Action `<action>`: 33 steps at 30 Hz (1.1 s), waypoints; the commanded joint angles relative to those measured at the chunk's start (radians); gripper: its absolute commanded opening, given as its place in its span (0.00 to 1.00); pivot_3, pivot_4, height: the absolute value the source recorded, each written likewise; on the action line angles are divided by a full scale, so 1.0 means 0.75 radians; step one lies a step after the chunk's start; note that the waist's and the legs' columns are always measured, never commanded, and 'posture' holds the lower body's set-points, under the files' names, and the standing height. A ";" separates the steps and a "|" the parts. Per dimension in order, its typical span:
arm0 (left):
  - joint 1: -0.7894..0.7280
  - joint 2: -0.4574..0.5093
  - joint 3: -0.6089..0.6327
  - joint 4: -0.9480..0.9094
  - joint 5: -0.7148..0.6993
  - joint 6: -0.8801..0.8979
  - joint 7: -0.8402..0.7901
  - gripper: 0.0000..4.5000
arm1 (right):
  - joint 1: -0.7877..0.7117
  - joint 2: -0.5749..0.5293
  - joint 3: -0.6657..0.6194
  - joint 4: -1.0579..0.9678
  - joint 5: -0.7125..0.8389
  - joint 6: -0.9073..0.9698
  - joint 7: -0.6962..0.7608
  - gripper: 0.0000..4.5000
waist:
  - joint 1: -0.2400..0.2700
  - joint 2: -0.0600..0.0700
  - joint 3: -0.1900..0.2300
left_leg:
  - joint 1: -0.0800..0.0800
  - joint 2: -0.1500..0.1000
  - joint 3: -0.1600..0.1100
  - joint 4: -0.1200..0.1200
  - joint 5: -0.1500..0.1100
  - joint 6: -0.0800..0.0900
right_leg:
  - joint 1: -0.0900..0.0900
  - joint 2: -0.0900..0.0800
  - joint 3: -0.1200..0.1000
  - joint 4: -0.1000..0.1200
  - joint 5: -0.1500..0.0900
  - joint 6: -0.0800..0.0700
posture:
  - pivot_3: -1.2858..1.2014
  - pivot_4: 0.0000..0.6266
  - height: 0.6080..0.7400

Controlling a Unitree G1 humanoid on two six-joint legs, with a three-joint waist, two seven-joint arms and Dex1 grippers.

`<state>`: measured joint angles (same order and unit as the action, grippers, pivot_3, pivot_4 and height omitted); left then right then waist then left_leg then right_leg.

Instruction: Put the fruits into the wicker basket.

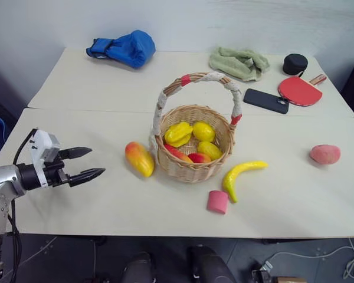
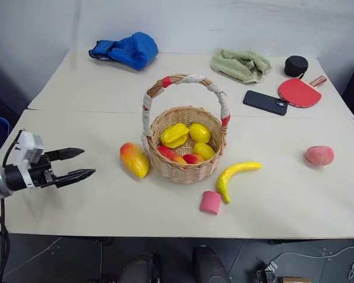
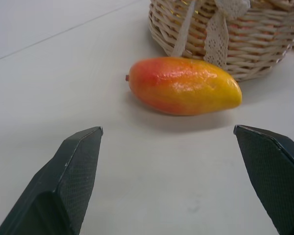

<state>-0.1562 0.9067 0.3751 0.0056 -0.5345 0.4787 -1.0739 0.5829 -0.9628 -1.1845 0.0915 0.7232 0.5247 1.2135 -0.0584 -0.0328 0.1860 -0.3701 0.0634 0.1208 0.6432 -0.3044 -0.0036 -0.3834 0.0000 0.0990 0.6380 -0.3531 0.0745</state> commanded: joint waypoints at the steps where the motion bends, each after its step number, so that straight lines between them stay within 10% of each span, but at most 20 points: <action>1: -0.011 0.021 0.006 -0.015 0.000 -0.020 -0.016 1.00 | 0.008 0.005 -0.043 -0.010 -0.017 -0.019 0.008 0.99 | 0.001 0.000 0.000 | 0.000 0.000 0.000 0.000 0.000 0.000 | 0.000 0.000 0.000 0.000 0.000 0.000 | 0.52 0.24 1.00; 25: -0.022 0.029 -0.052 -0.171 -0.017 0.035 -0.028 1.00 | -0.073 0.019 0.050 -0.302 -0.008 0.056 -0.024 0.99 | 0.003 0.001 0.000 | 0.001 0.000 -0.001 0.004 0.000 0.000 | 0.004 0.000 -0.001 0.002 0.001 0.002 | 0.52 0.24 1.00; 33: -0.028 0.117 -0.190 -0.394 -0.098 0.076 -0.264 1.00 | -0.194 0.005 0.490 -0.896 0.122 0.157 -0.092 0.99 | -0.002 0.001 0.000 | 0.001 0.000 -0.003 0.005 0.001 -0.002 | 0.004 0.000 -0.002 0.006 0.001 0.002 | 0.52 0.24 1.00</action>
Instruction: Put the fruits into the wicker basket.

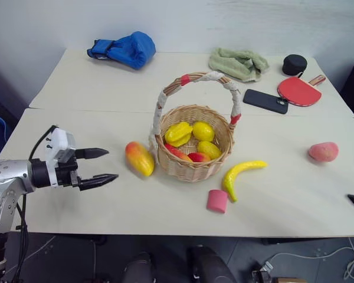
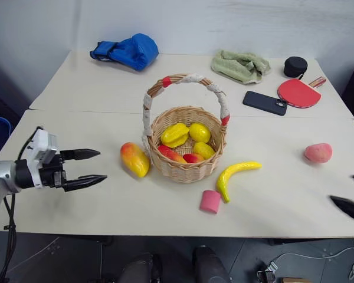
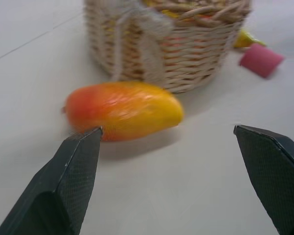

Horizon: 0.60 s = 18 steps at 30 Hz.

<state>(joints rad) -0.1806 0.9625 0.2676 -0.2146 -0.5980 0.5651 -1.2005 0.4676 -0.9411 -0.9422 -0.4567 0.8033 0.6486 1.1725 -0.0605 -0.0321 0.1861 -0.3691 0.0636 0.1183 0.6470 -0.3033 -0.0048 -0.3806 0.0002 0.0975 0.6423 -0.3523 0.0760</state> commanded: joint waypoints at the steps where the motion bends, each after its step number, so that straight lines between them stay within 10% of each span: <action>1: -0.012 0.049 -0.087 -0.124 0.001 -0.055 -0.111 1.00 | -0.077 -0.023 0.282 -0.219 -0.020 -0.033 -0.057 0.99 | 0.002 0.000 0.000 | 0.000 0.000 -0.001 0.000 0.000 0.000 | 0.000 0.000 -0.001 0.000 0.000 0.000 | 0.52 0.24 1.00; 9: -0.205 0.017 -0.326 -0.134 0.067 -0.120 -0.195 1.00 | -0.524 0.129 1.110 -0.200 -0.405 -0.215 -0.243 0.99 | 0.005 -0.004 0.000 | -0.001 -0.001 -0.002 0.005 0.002 0.001 | -0.001 0.000 -0.001 0.003 0.000 0.000 | 0.52 0.24 1.00; 18: -0.340 -0.022 -0.404 -0.098 0.085 -0.122 -0.206 1.00 | -0.728 0.217 1.472 0.028 -0.633 -0.267 -0.248 0.99 | 0.006 -0.003 0.001 | -0.011 -0.001 0.003 0.012 0.006 -0.005 | -0.017 0.000 0.000 0.017 -0.001 0.001 | 0.52 0.24 1.00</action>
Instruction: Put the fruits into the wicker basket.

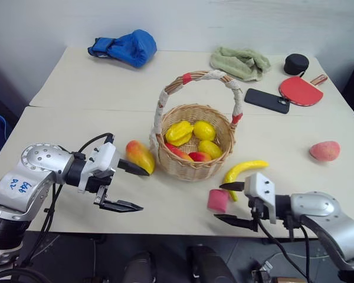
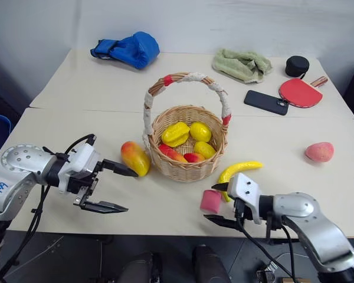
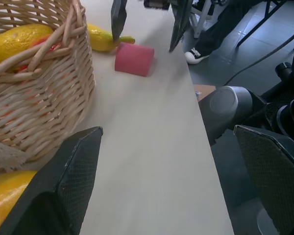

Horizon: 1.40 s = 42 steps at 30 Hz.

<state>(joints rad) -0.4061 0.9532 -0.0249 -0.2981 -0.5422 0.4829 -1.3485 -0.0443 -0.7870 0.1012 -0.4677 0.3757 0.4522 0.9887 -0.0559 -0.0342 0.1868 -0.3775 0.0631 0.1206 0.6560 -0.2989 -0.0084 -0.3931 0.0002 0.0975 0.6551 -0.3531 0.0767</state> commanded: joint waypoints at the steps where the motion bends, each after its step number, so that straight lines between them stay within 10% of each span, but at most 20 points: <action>1: -0.052 -0.013 -0.018 0.021 0.014 -0.014 -0.012 1.00 | -0.070 0.023 0.118 0.078 -0.098 0.010 -0.019 0.99 | -0.002 0.000 0.000 | 0.000 0.001 0.000 0.001 0.000 0.000 | 0.000 0.001 0.000 0.001 0.000 0.000 | 0.52 0.24 1.00; 5: -0.078 -0.016 -0.011 0.037 0.009 -0.007 -0.012 1.00 | -0.092 0.020 0.141 0.103 -0.108 0.039 -0.016 0.95 | -0.005 0.000 0.000 | 0.003 0.001 0.003 0.005 0.000 0.000 | 0.002 0.001 0.000 0.005 -0.001 -0.002 | 0.52 0.24 1.00; 11: -0.109 -0.039 -0.018 0.050 0.009 -0.005 0.002 1.00 | -0.025 -0.007 0.043 0.006 -0.011 0.051 0.023 0.55 | 0.002 0.000 0.000 | 0.003 0.001 0.002 0.006 0.000 0.000 | 0.002 0.001 0.000 0.006 -0.001 -0.002 | 0.52 0.24 1.00; 17: -0.159 -0.090 -0.008 0.067 -0.008 0.018 0.030 1.00 | 0.108 0.034 -0.501 -0.184 0.437 0.234 -0.106 0.16 | 0.004 0.000 0.000 | 0.002 0.001 0.001 0.008 0.000 0.000 | 0.003 0.000 -0.001 0.007 -0.001 -0.002 | 0.52 0.24 1.00; 22: -0.175 -0.118 -0.012 0.080 -0.002 0.014 0.039 1.00 | 0.314 -0.043 -1.036 -0.196 0.750 0.442 -0.142 0.16 | 0.006 0.000 0.000 | 0.002 0.001 -0.001 0.008 0.000 0.000 | 0.004 0.000 -0.002 0.007 -0.001 -0.002 | 0.52 0.24 1.00; 26: -0.234 -0.185 0.013 0.096 -0.063 0.072 0.084 1.00 | 0.494 -0.079 -1.346 0.068 0.607 0.452 -0.199 0.16 | 0.014 -0.001 0.000 | 0.002 0.001 -0.001 0.008 -0.001 0.001 | 0.005 0.000 -0.001 0.003 -0.001 -0.001 | 0.52 0.24 1.00; 35: -0.327 -0.259 0.019 0.140 -0.093 0.135 0.145 1.00 | 0.427 0.005 -1.138 0.594 0.115 0.202 -0.556 0.16 | -0.017 0.002 0.000 | 0.004 0.001 0.004 0.006 0.000 0.000 | 0.003 0.004 0.005 0.004 0.000 0.000 | 0.52 0.24 1.00; 42: -0.244 -0.225 0.083 0.146 -0.067 0.153 0.225 1.00 | 0.469 -0.038 -1.257 0.476 0.158 0.251 -0.499 0.68 | -0.025 0.014 -0.001 | 0.005 0.002 0.006 0.005 0.001 -0.003 | 0.002 0.006 0.008 0.006 0.000 0.000 | 0.52 0.24 1.00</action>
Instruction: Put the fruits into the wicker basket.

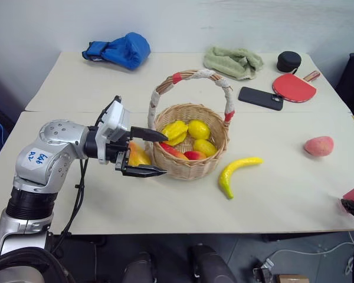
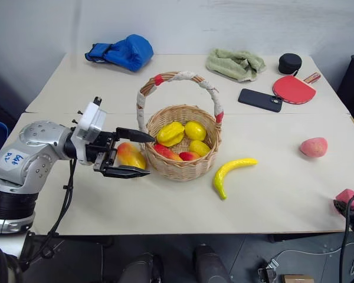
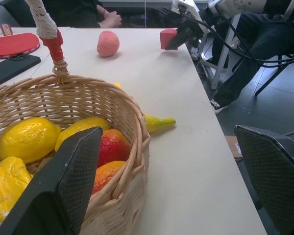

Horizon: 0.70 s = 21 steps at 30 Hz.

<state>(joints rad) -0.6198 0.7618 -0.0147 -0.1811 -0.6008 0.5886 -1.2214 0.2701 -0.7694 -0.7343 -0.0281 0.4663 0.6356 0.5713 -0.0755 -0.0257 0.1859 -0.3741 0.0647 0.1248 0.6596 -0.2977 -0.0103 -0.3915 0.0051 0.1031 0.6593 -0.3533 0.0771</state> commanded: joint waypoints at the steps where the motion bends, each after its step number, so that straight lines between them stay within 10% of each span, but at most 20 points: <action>1: 0.071 0.044 0.096 -0.022 0.011 0.030 0.089 1.00 | 0.067 -0.089 -0.191 -0.148 0.049 0.020 0.080 0.77 | 0.000 0.004 0.000 | 0.000 0.000 0.000 -0.001 0.000 0.000 | 0.000 0.000 0.001 0.000 -0.001 0.001 | 0.52 0.24 1.00; 4: 0.142 0.089 0.159 -0.066 0.007 0.110 0.190 1.00 | 0.113 -0.158 -0.282 -0.265 0.091 0.036 0.187 0.99 | -0.008 0.003 0.000 | 0.001 0.000 0.000 -0.002 0.000 0.000 | 0.000 0.000 0.002 0.000 -0.001 0.002 | 0.52 0.24 1.00; 13: 0.316 0.383 0.046 0.084 0.459 -0.539 0.029 1.00 | -0.059 -0.503 -0.267 -0.733 0.717 0.289 0.604 0.99 | -0.001 -0.005 0.003 | 0.007 0.000 -0.002 -0.014 0.002 -0.001 | 0.002 0.001 0.002 -0.005 0.000 -0.001 | 0.52 0.24 1.00; 21: -0.221 0.098 -0.255 0.735 0.707 -1.066 -0.152 1.00 | -0.444 -0.556 0.214 -0.801 0.758 0.191 0.578 0.99 | 0.060 -0.007 0.002 | -0.010 -0.005 -0.002 -0.002 -0.001 0.009 | -0.005 -0.009 -0.005 -0.009 0.002 0.002 | 0.52 0.24 1.00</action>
<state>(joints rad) -0.7421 0.8490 -0.1794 0.2989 -0.1087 -0.1135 -1.3041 -0.0284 -1.1741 -0.6070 -0.6102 1.0204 0.8061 1.0157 -0.0305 -0.0312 0.1876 -0.3858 0.0615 0.1232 0.6630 -0.3001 -0.0022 -0.3981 -0.0017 0.0982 0.6537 -0.3524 0.0789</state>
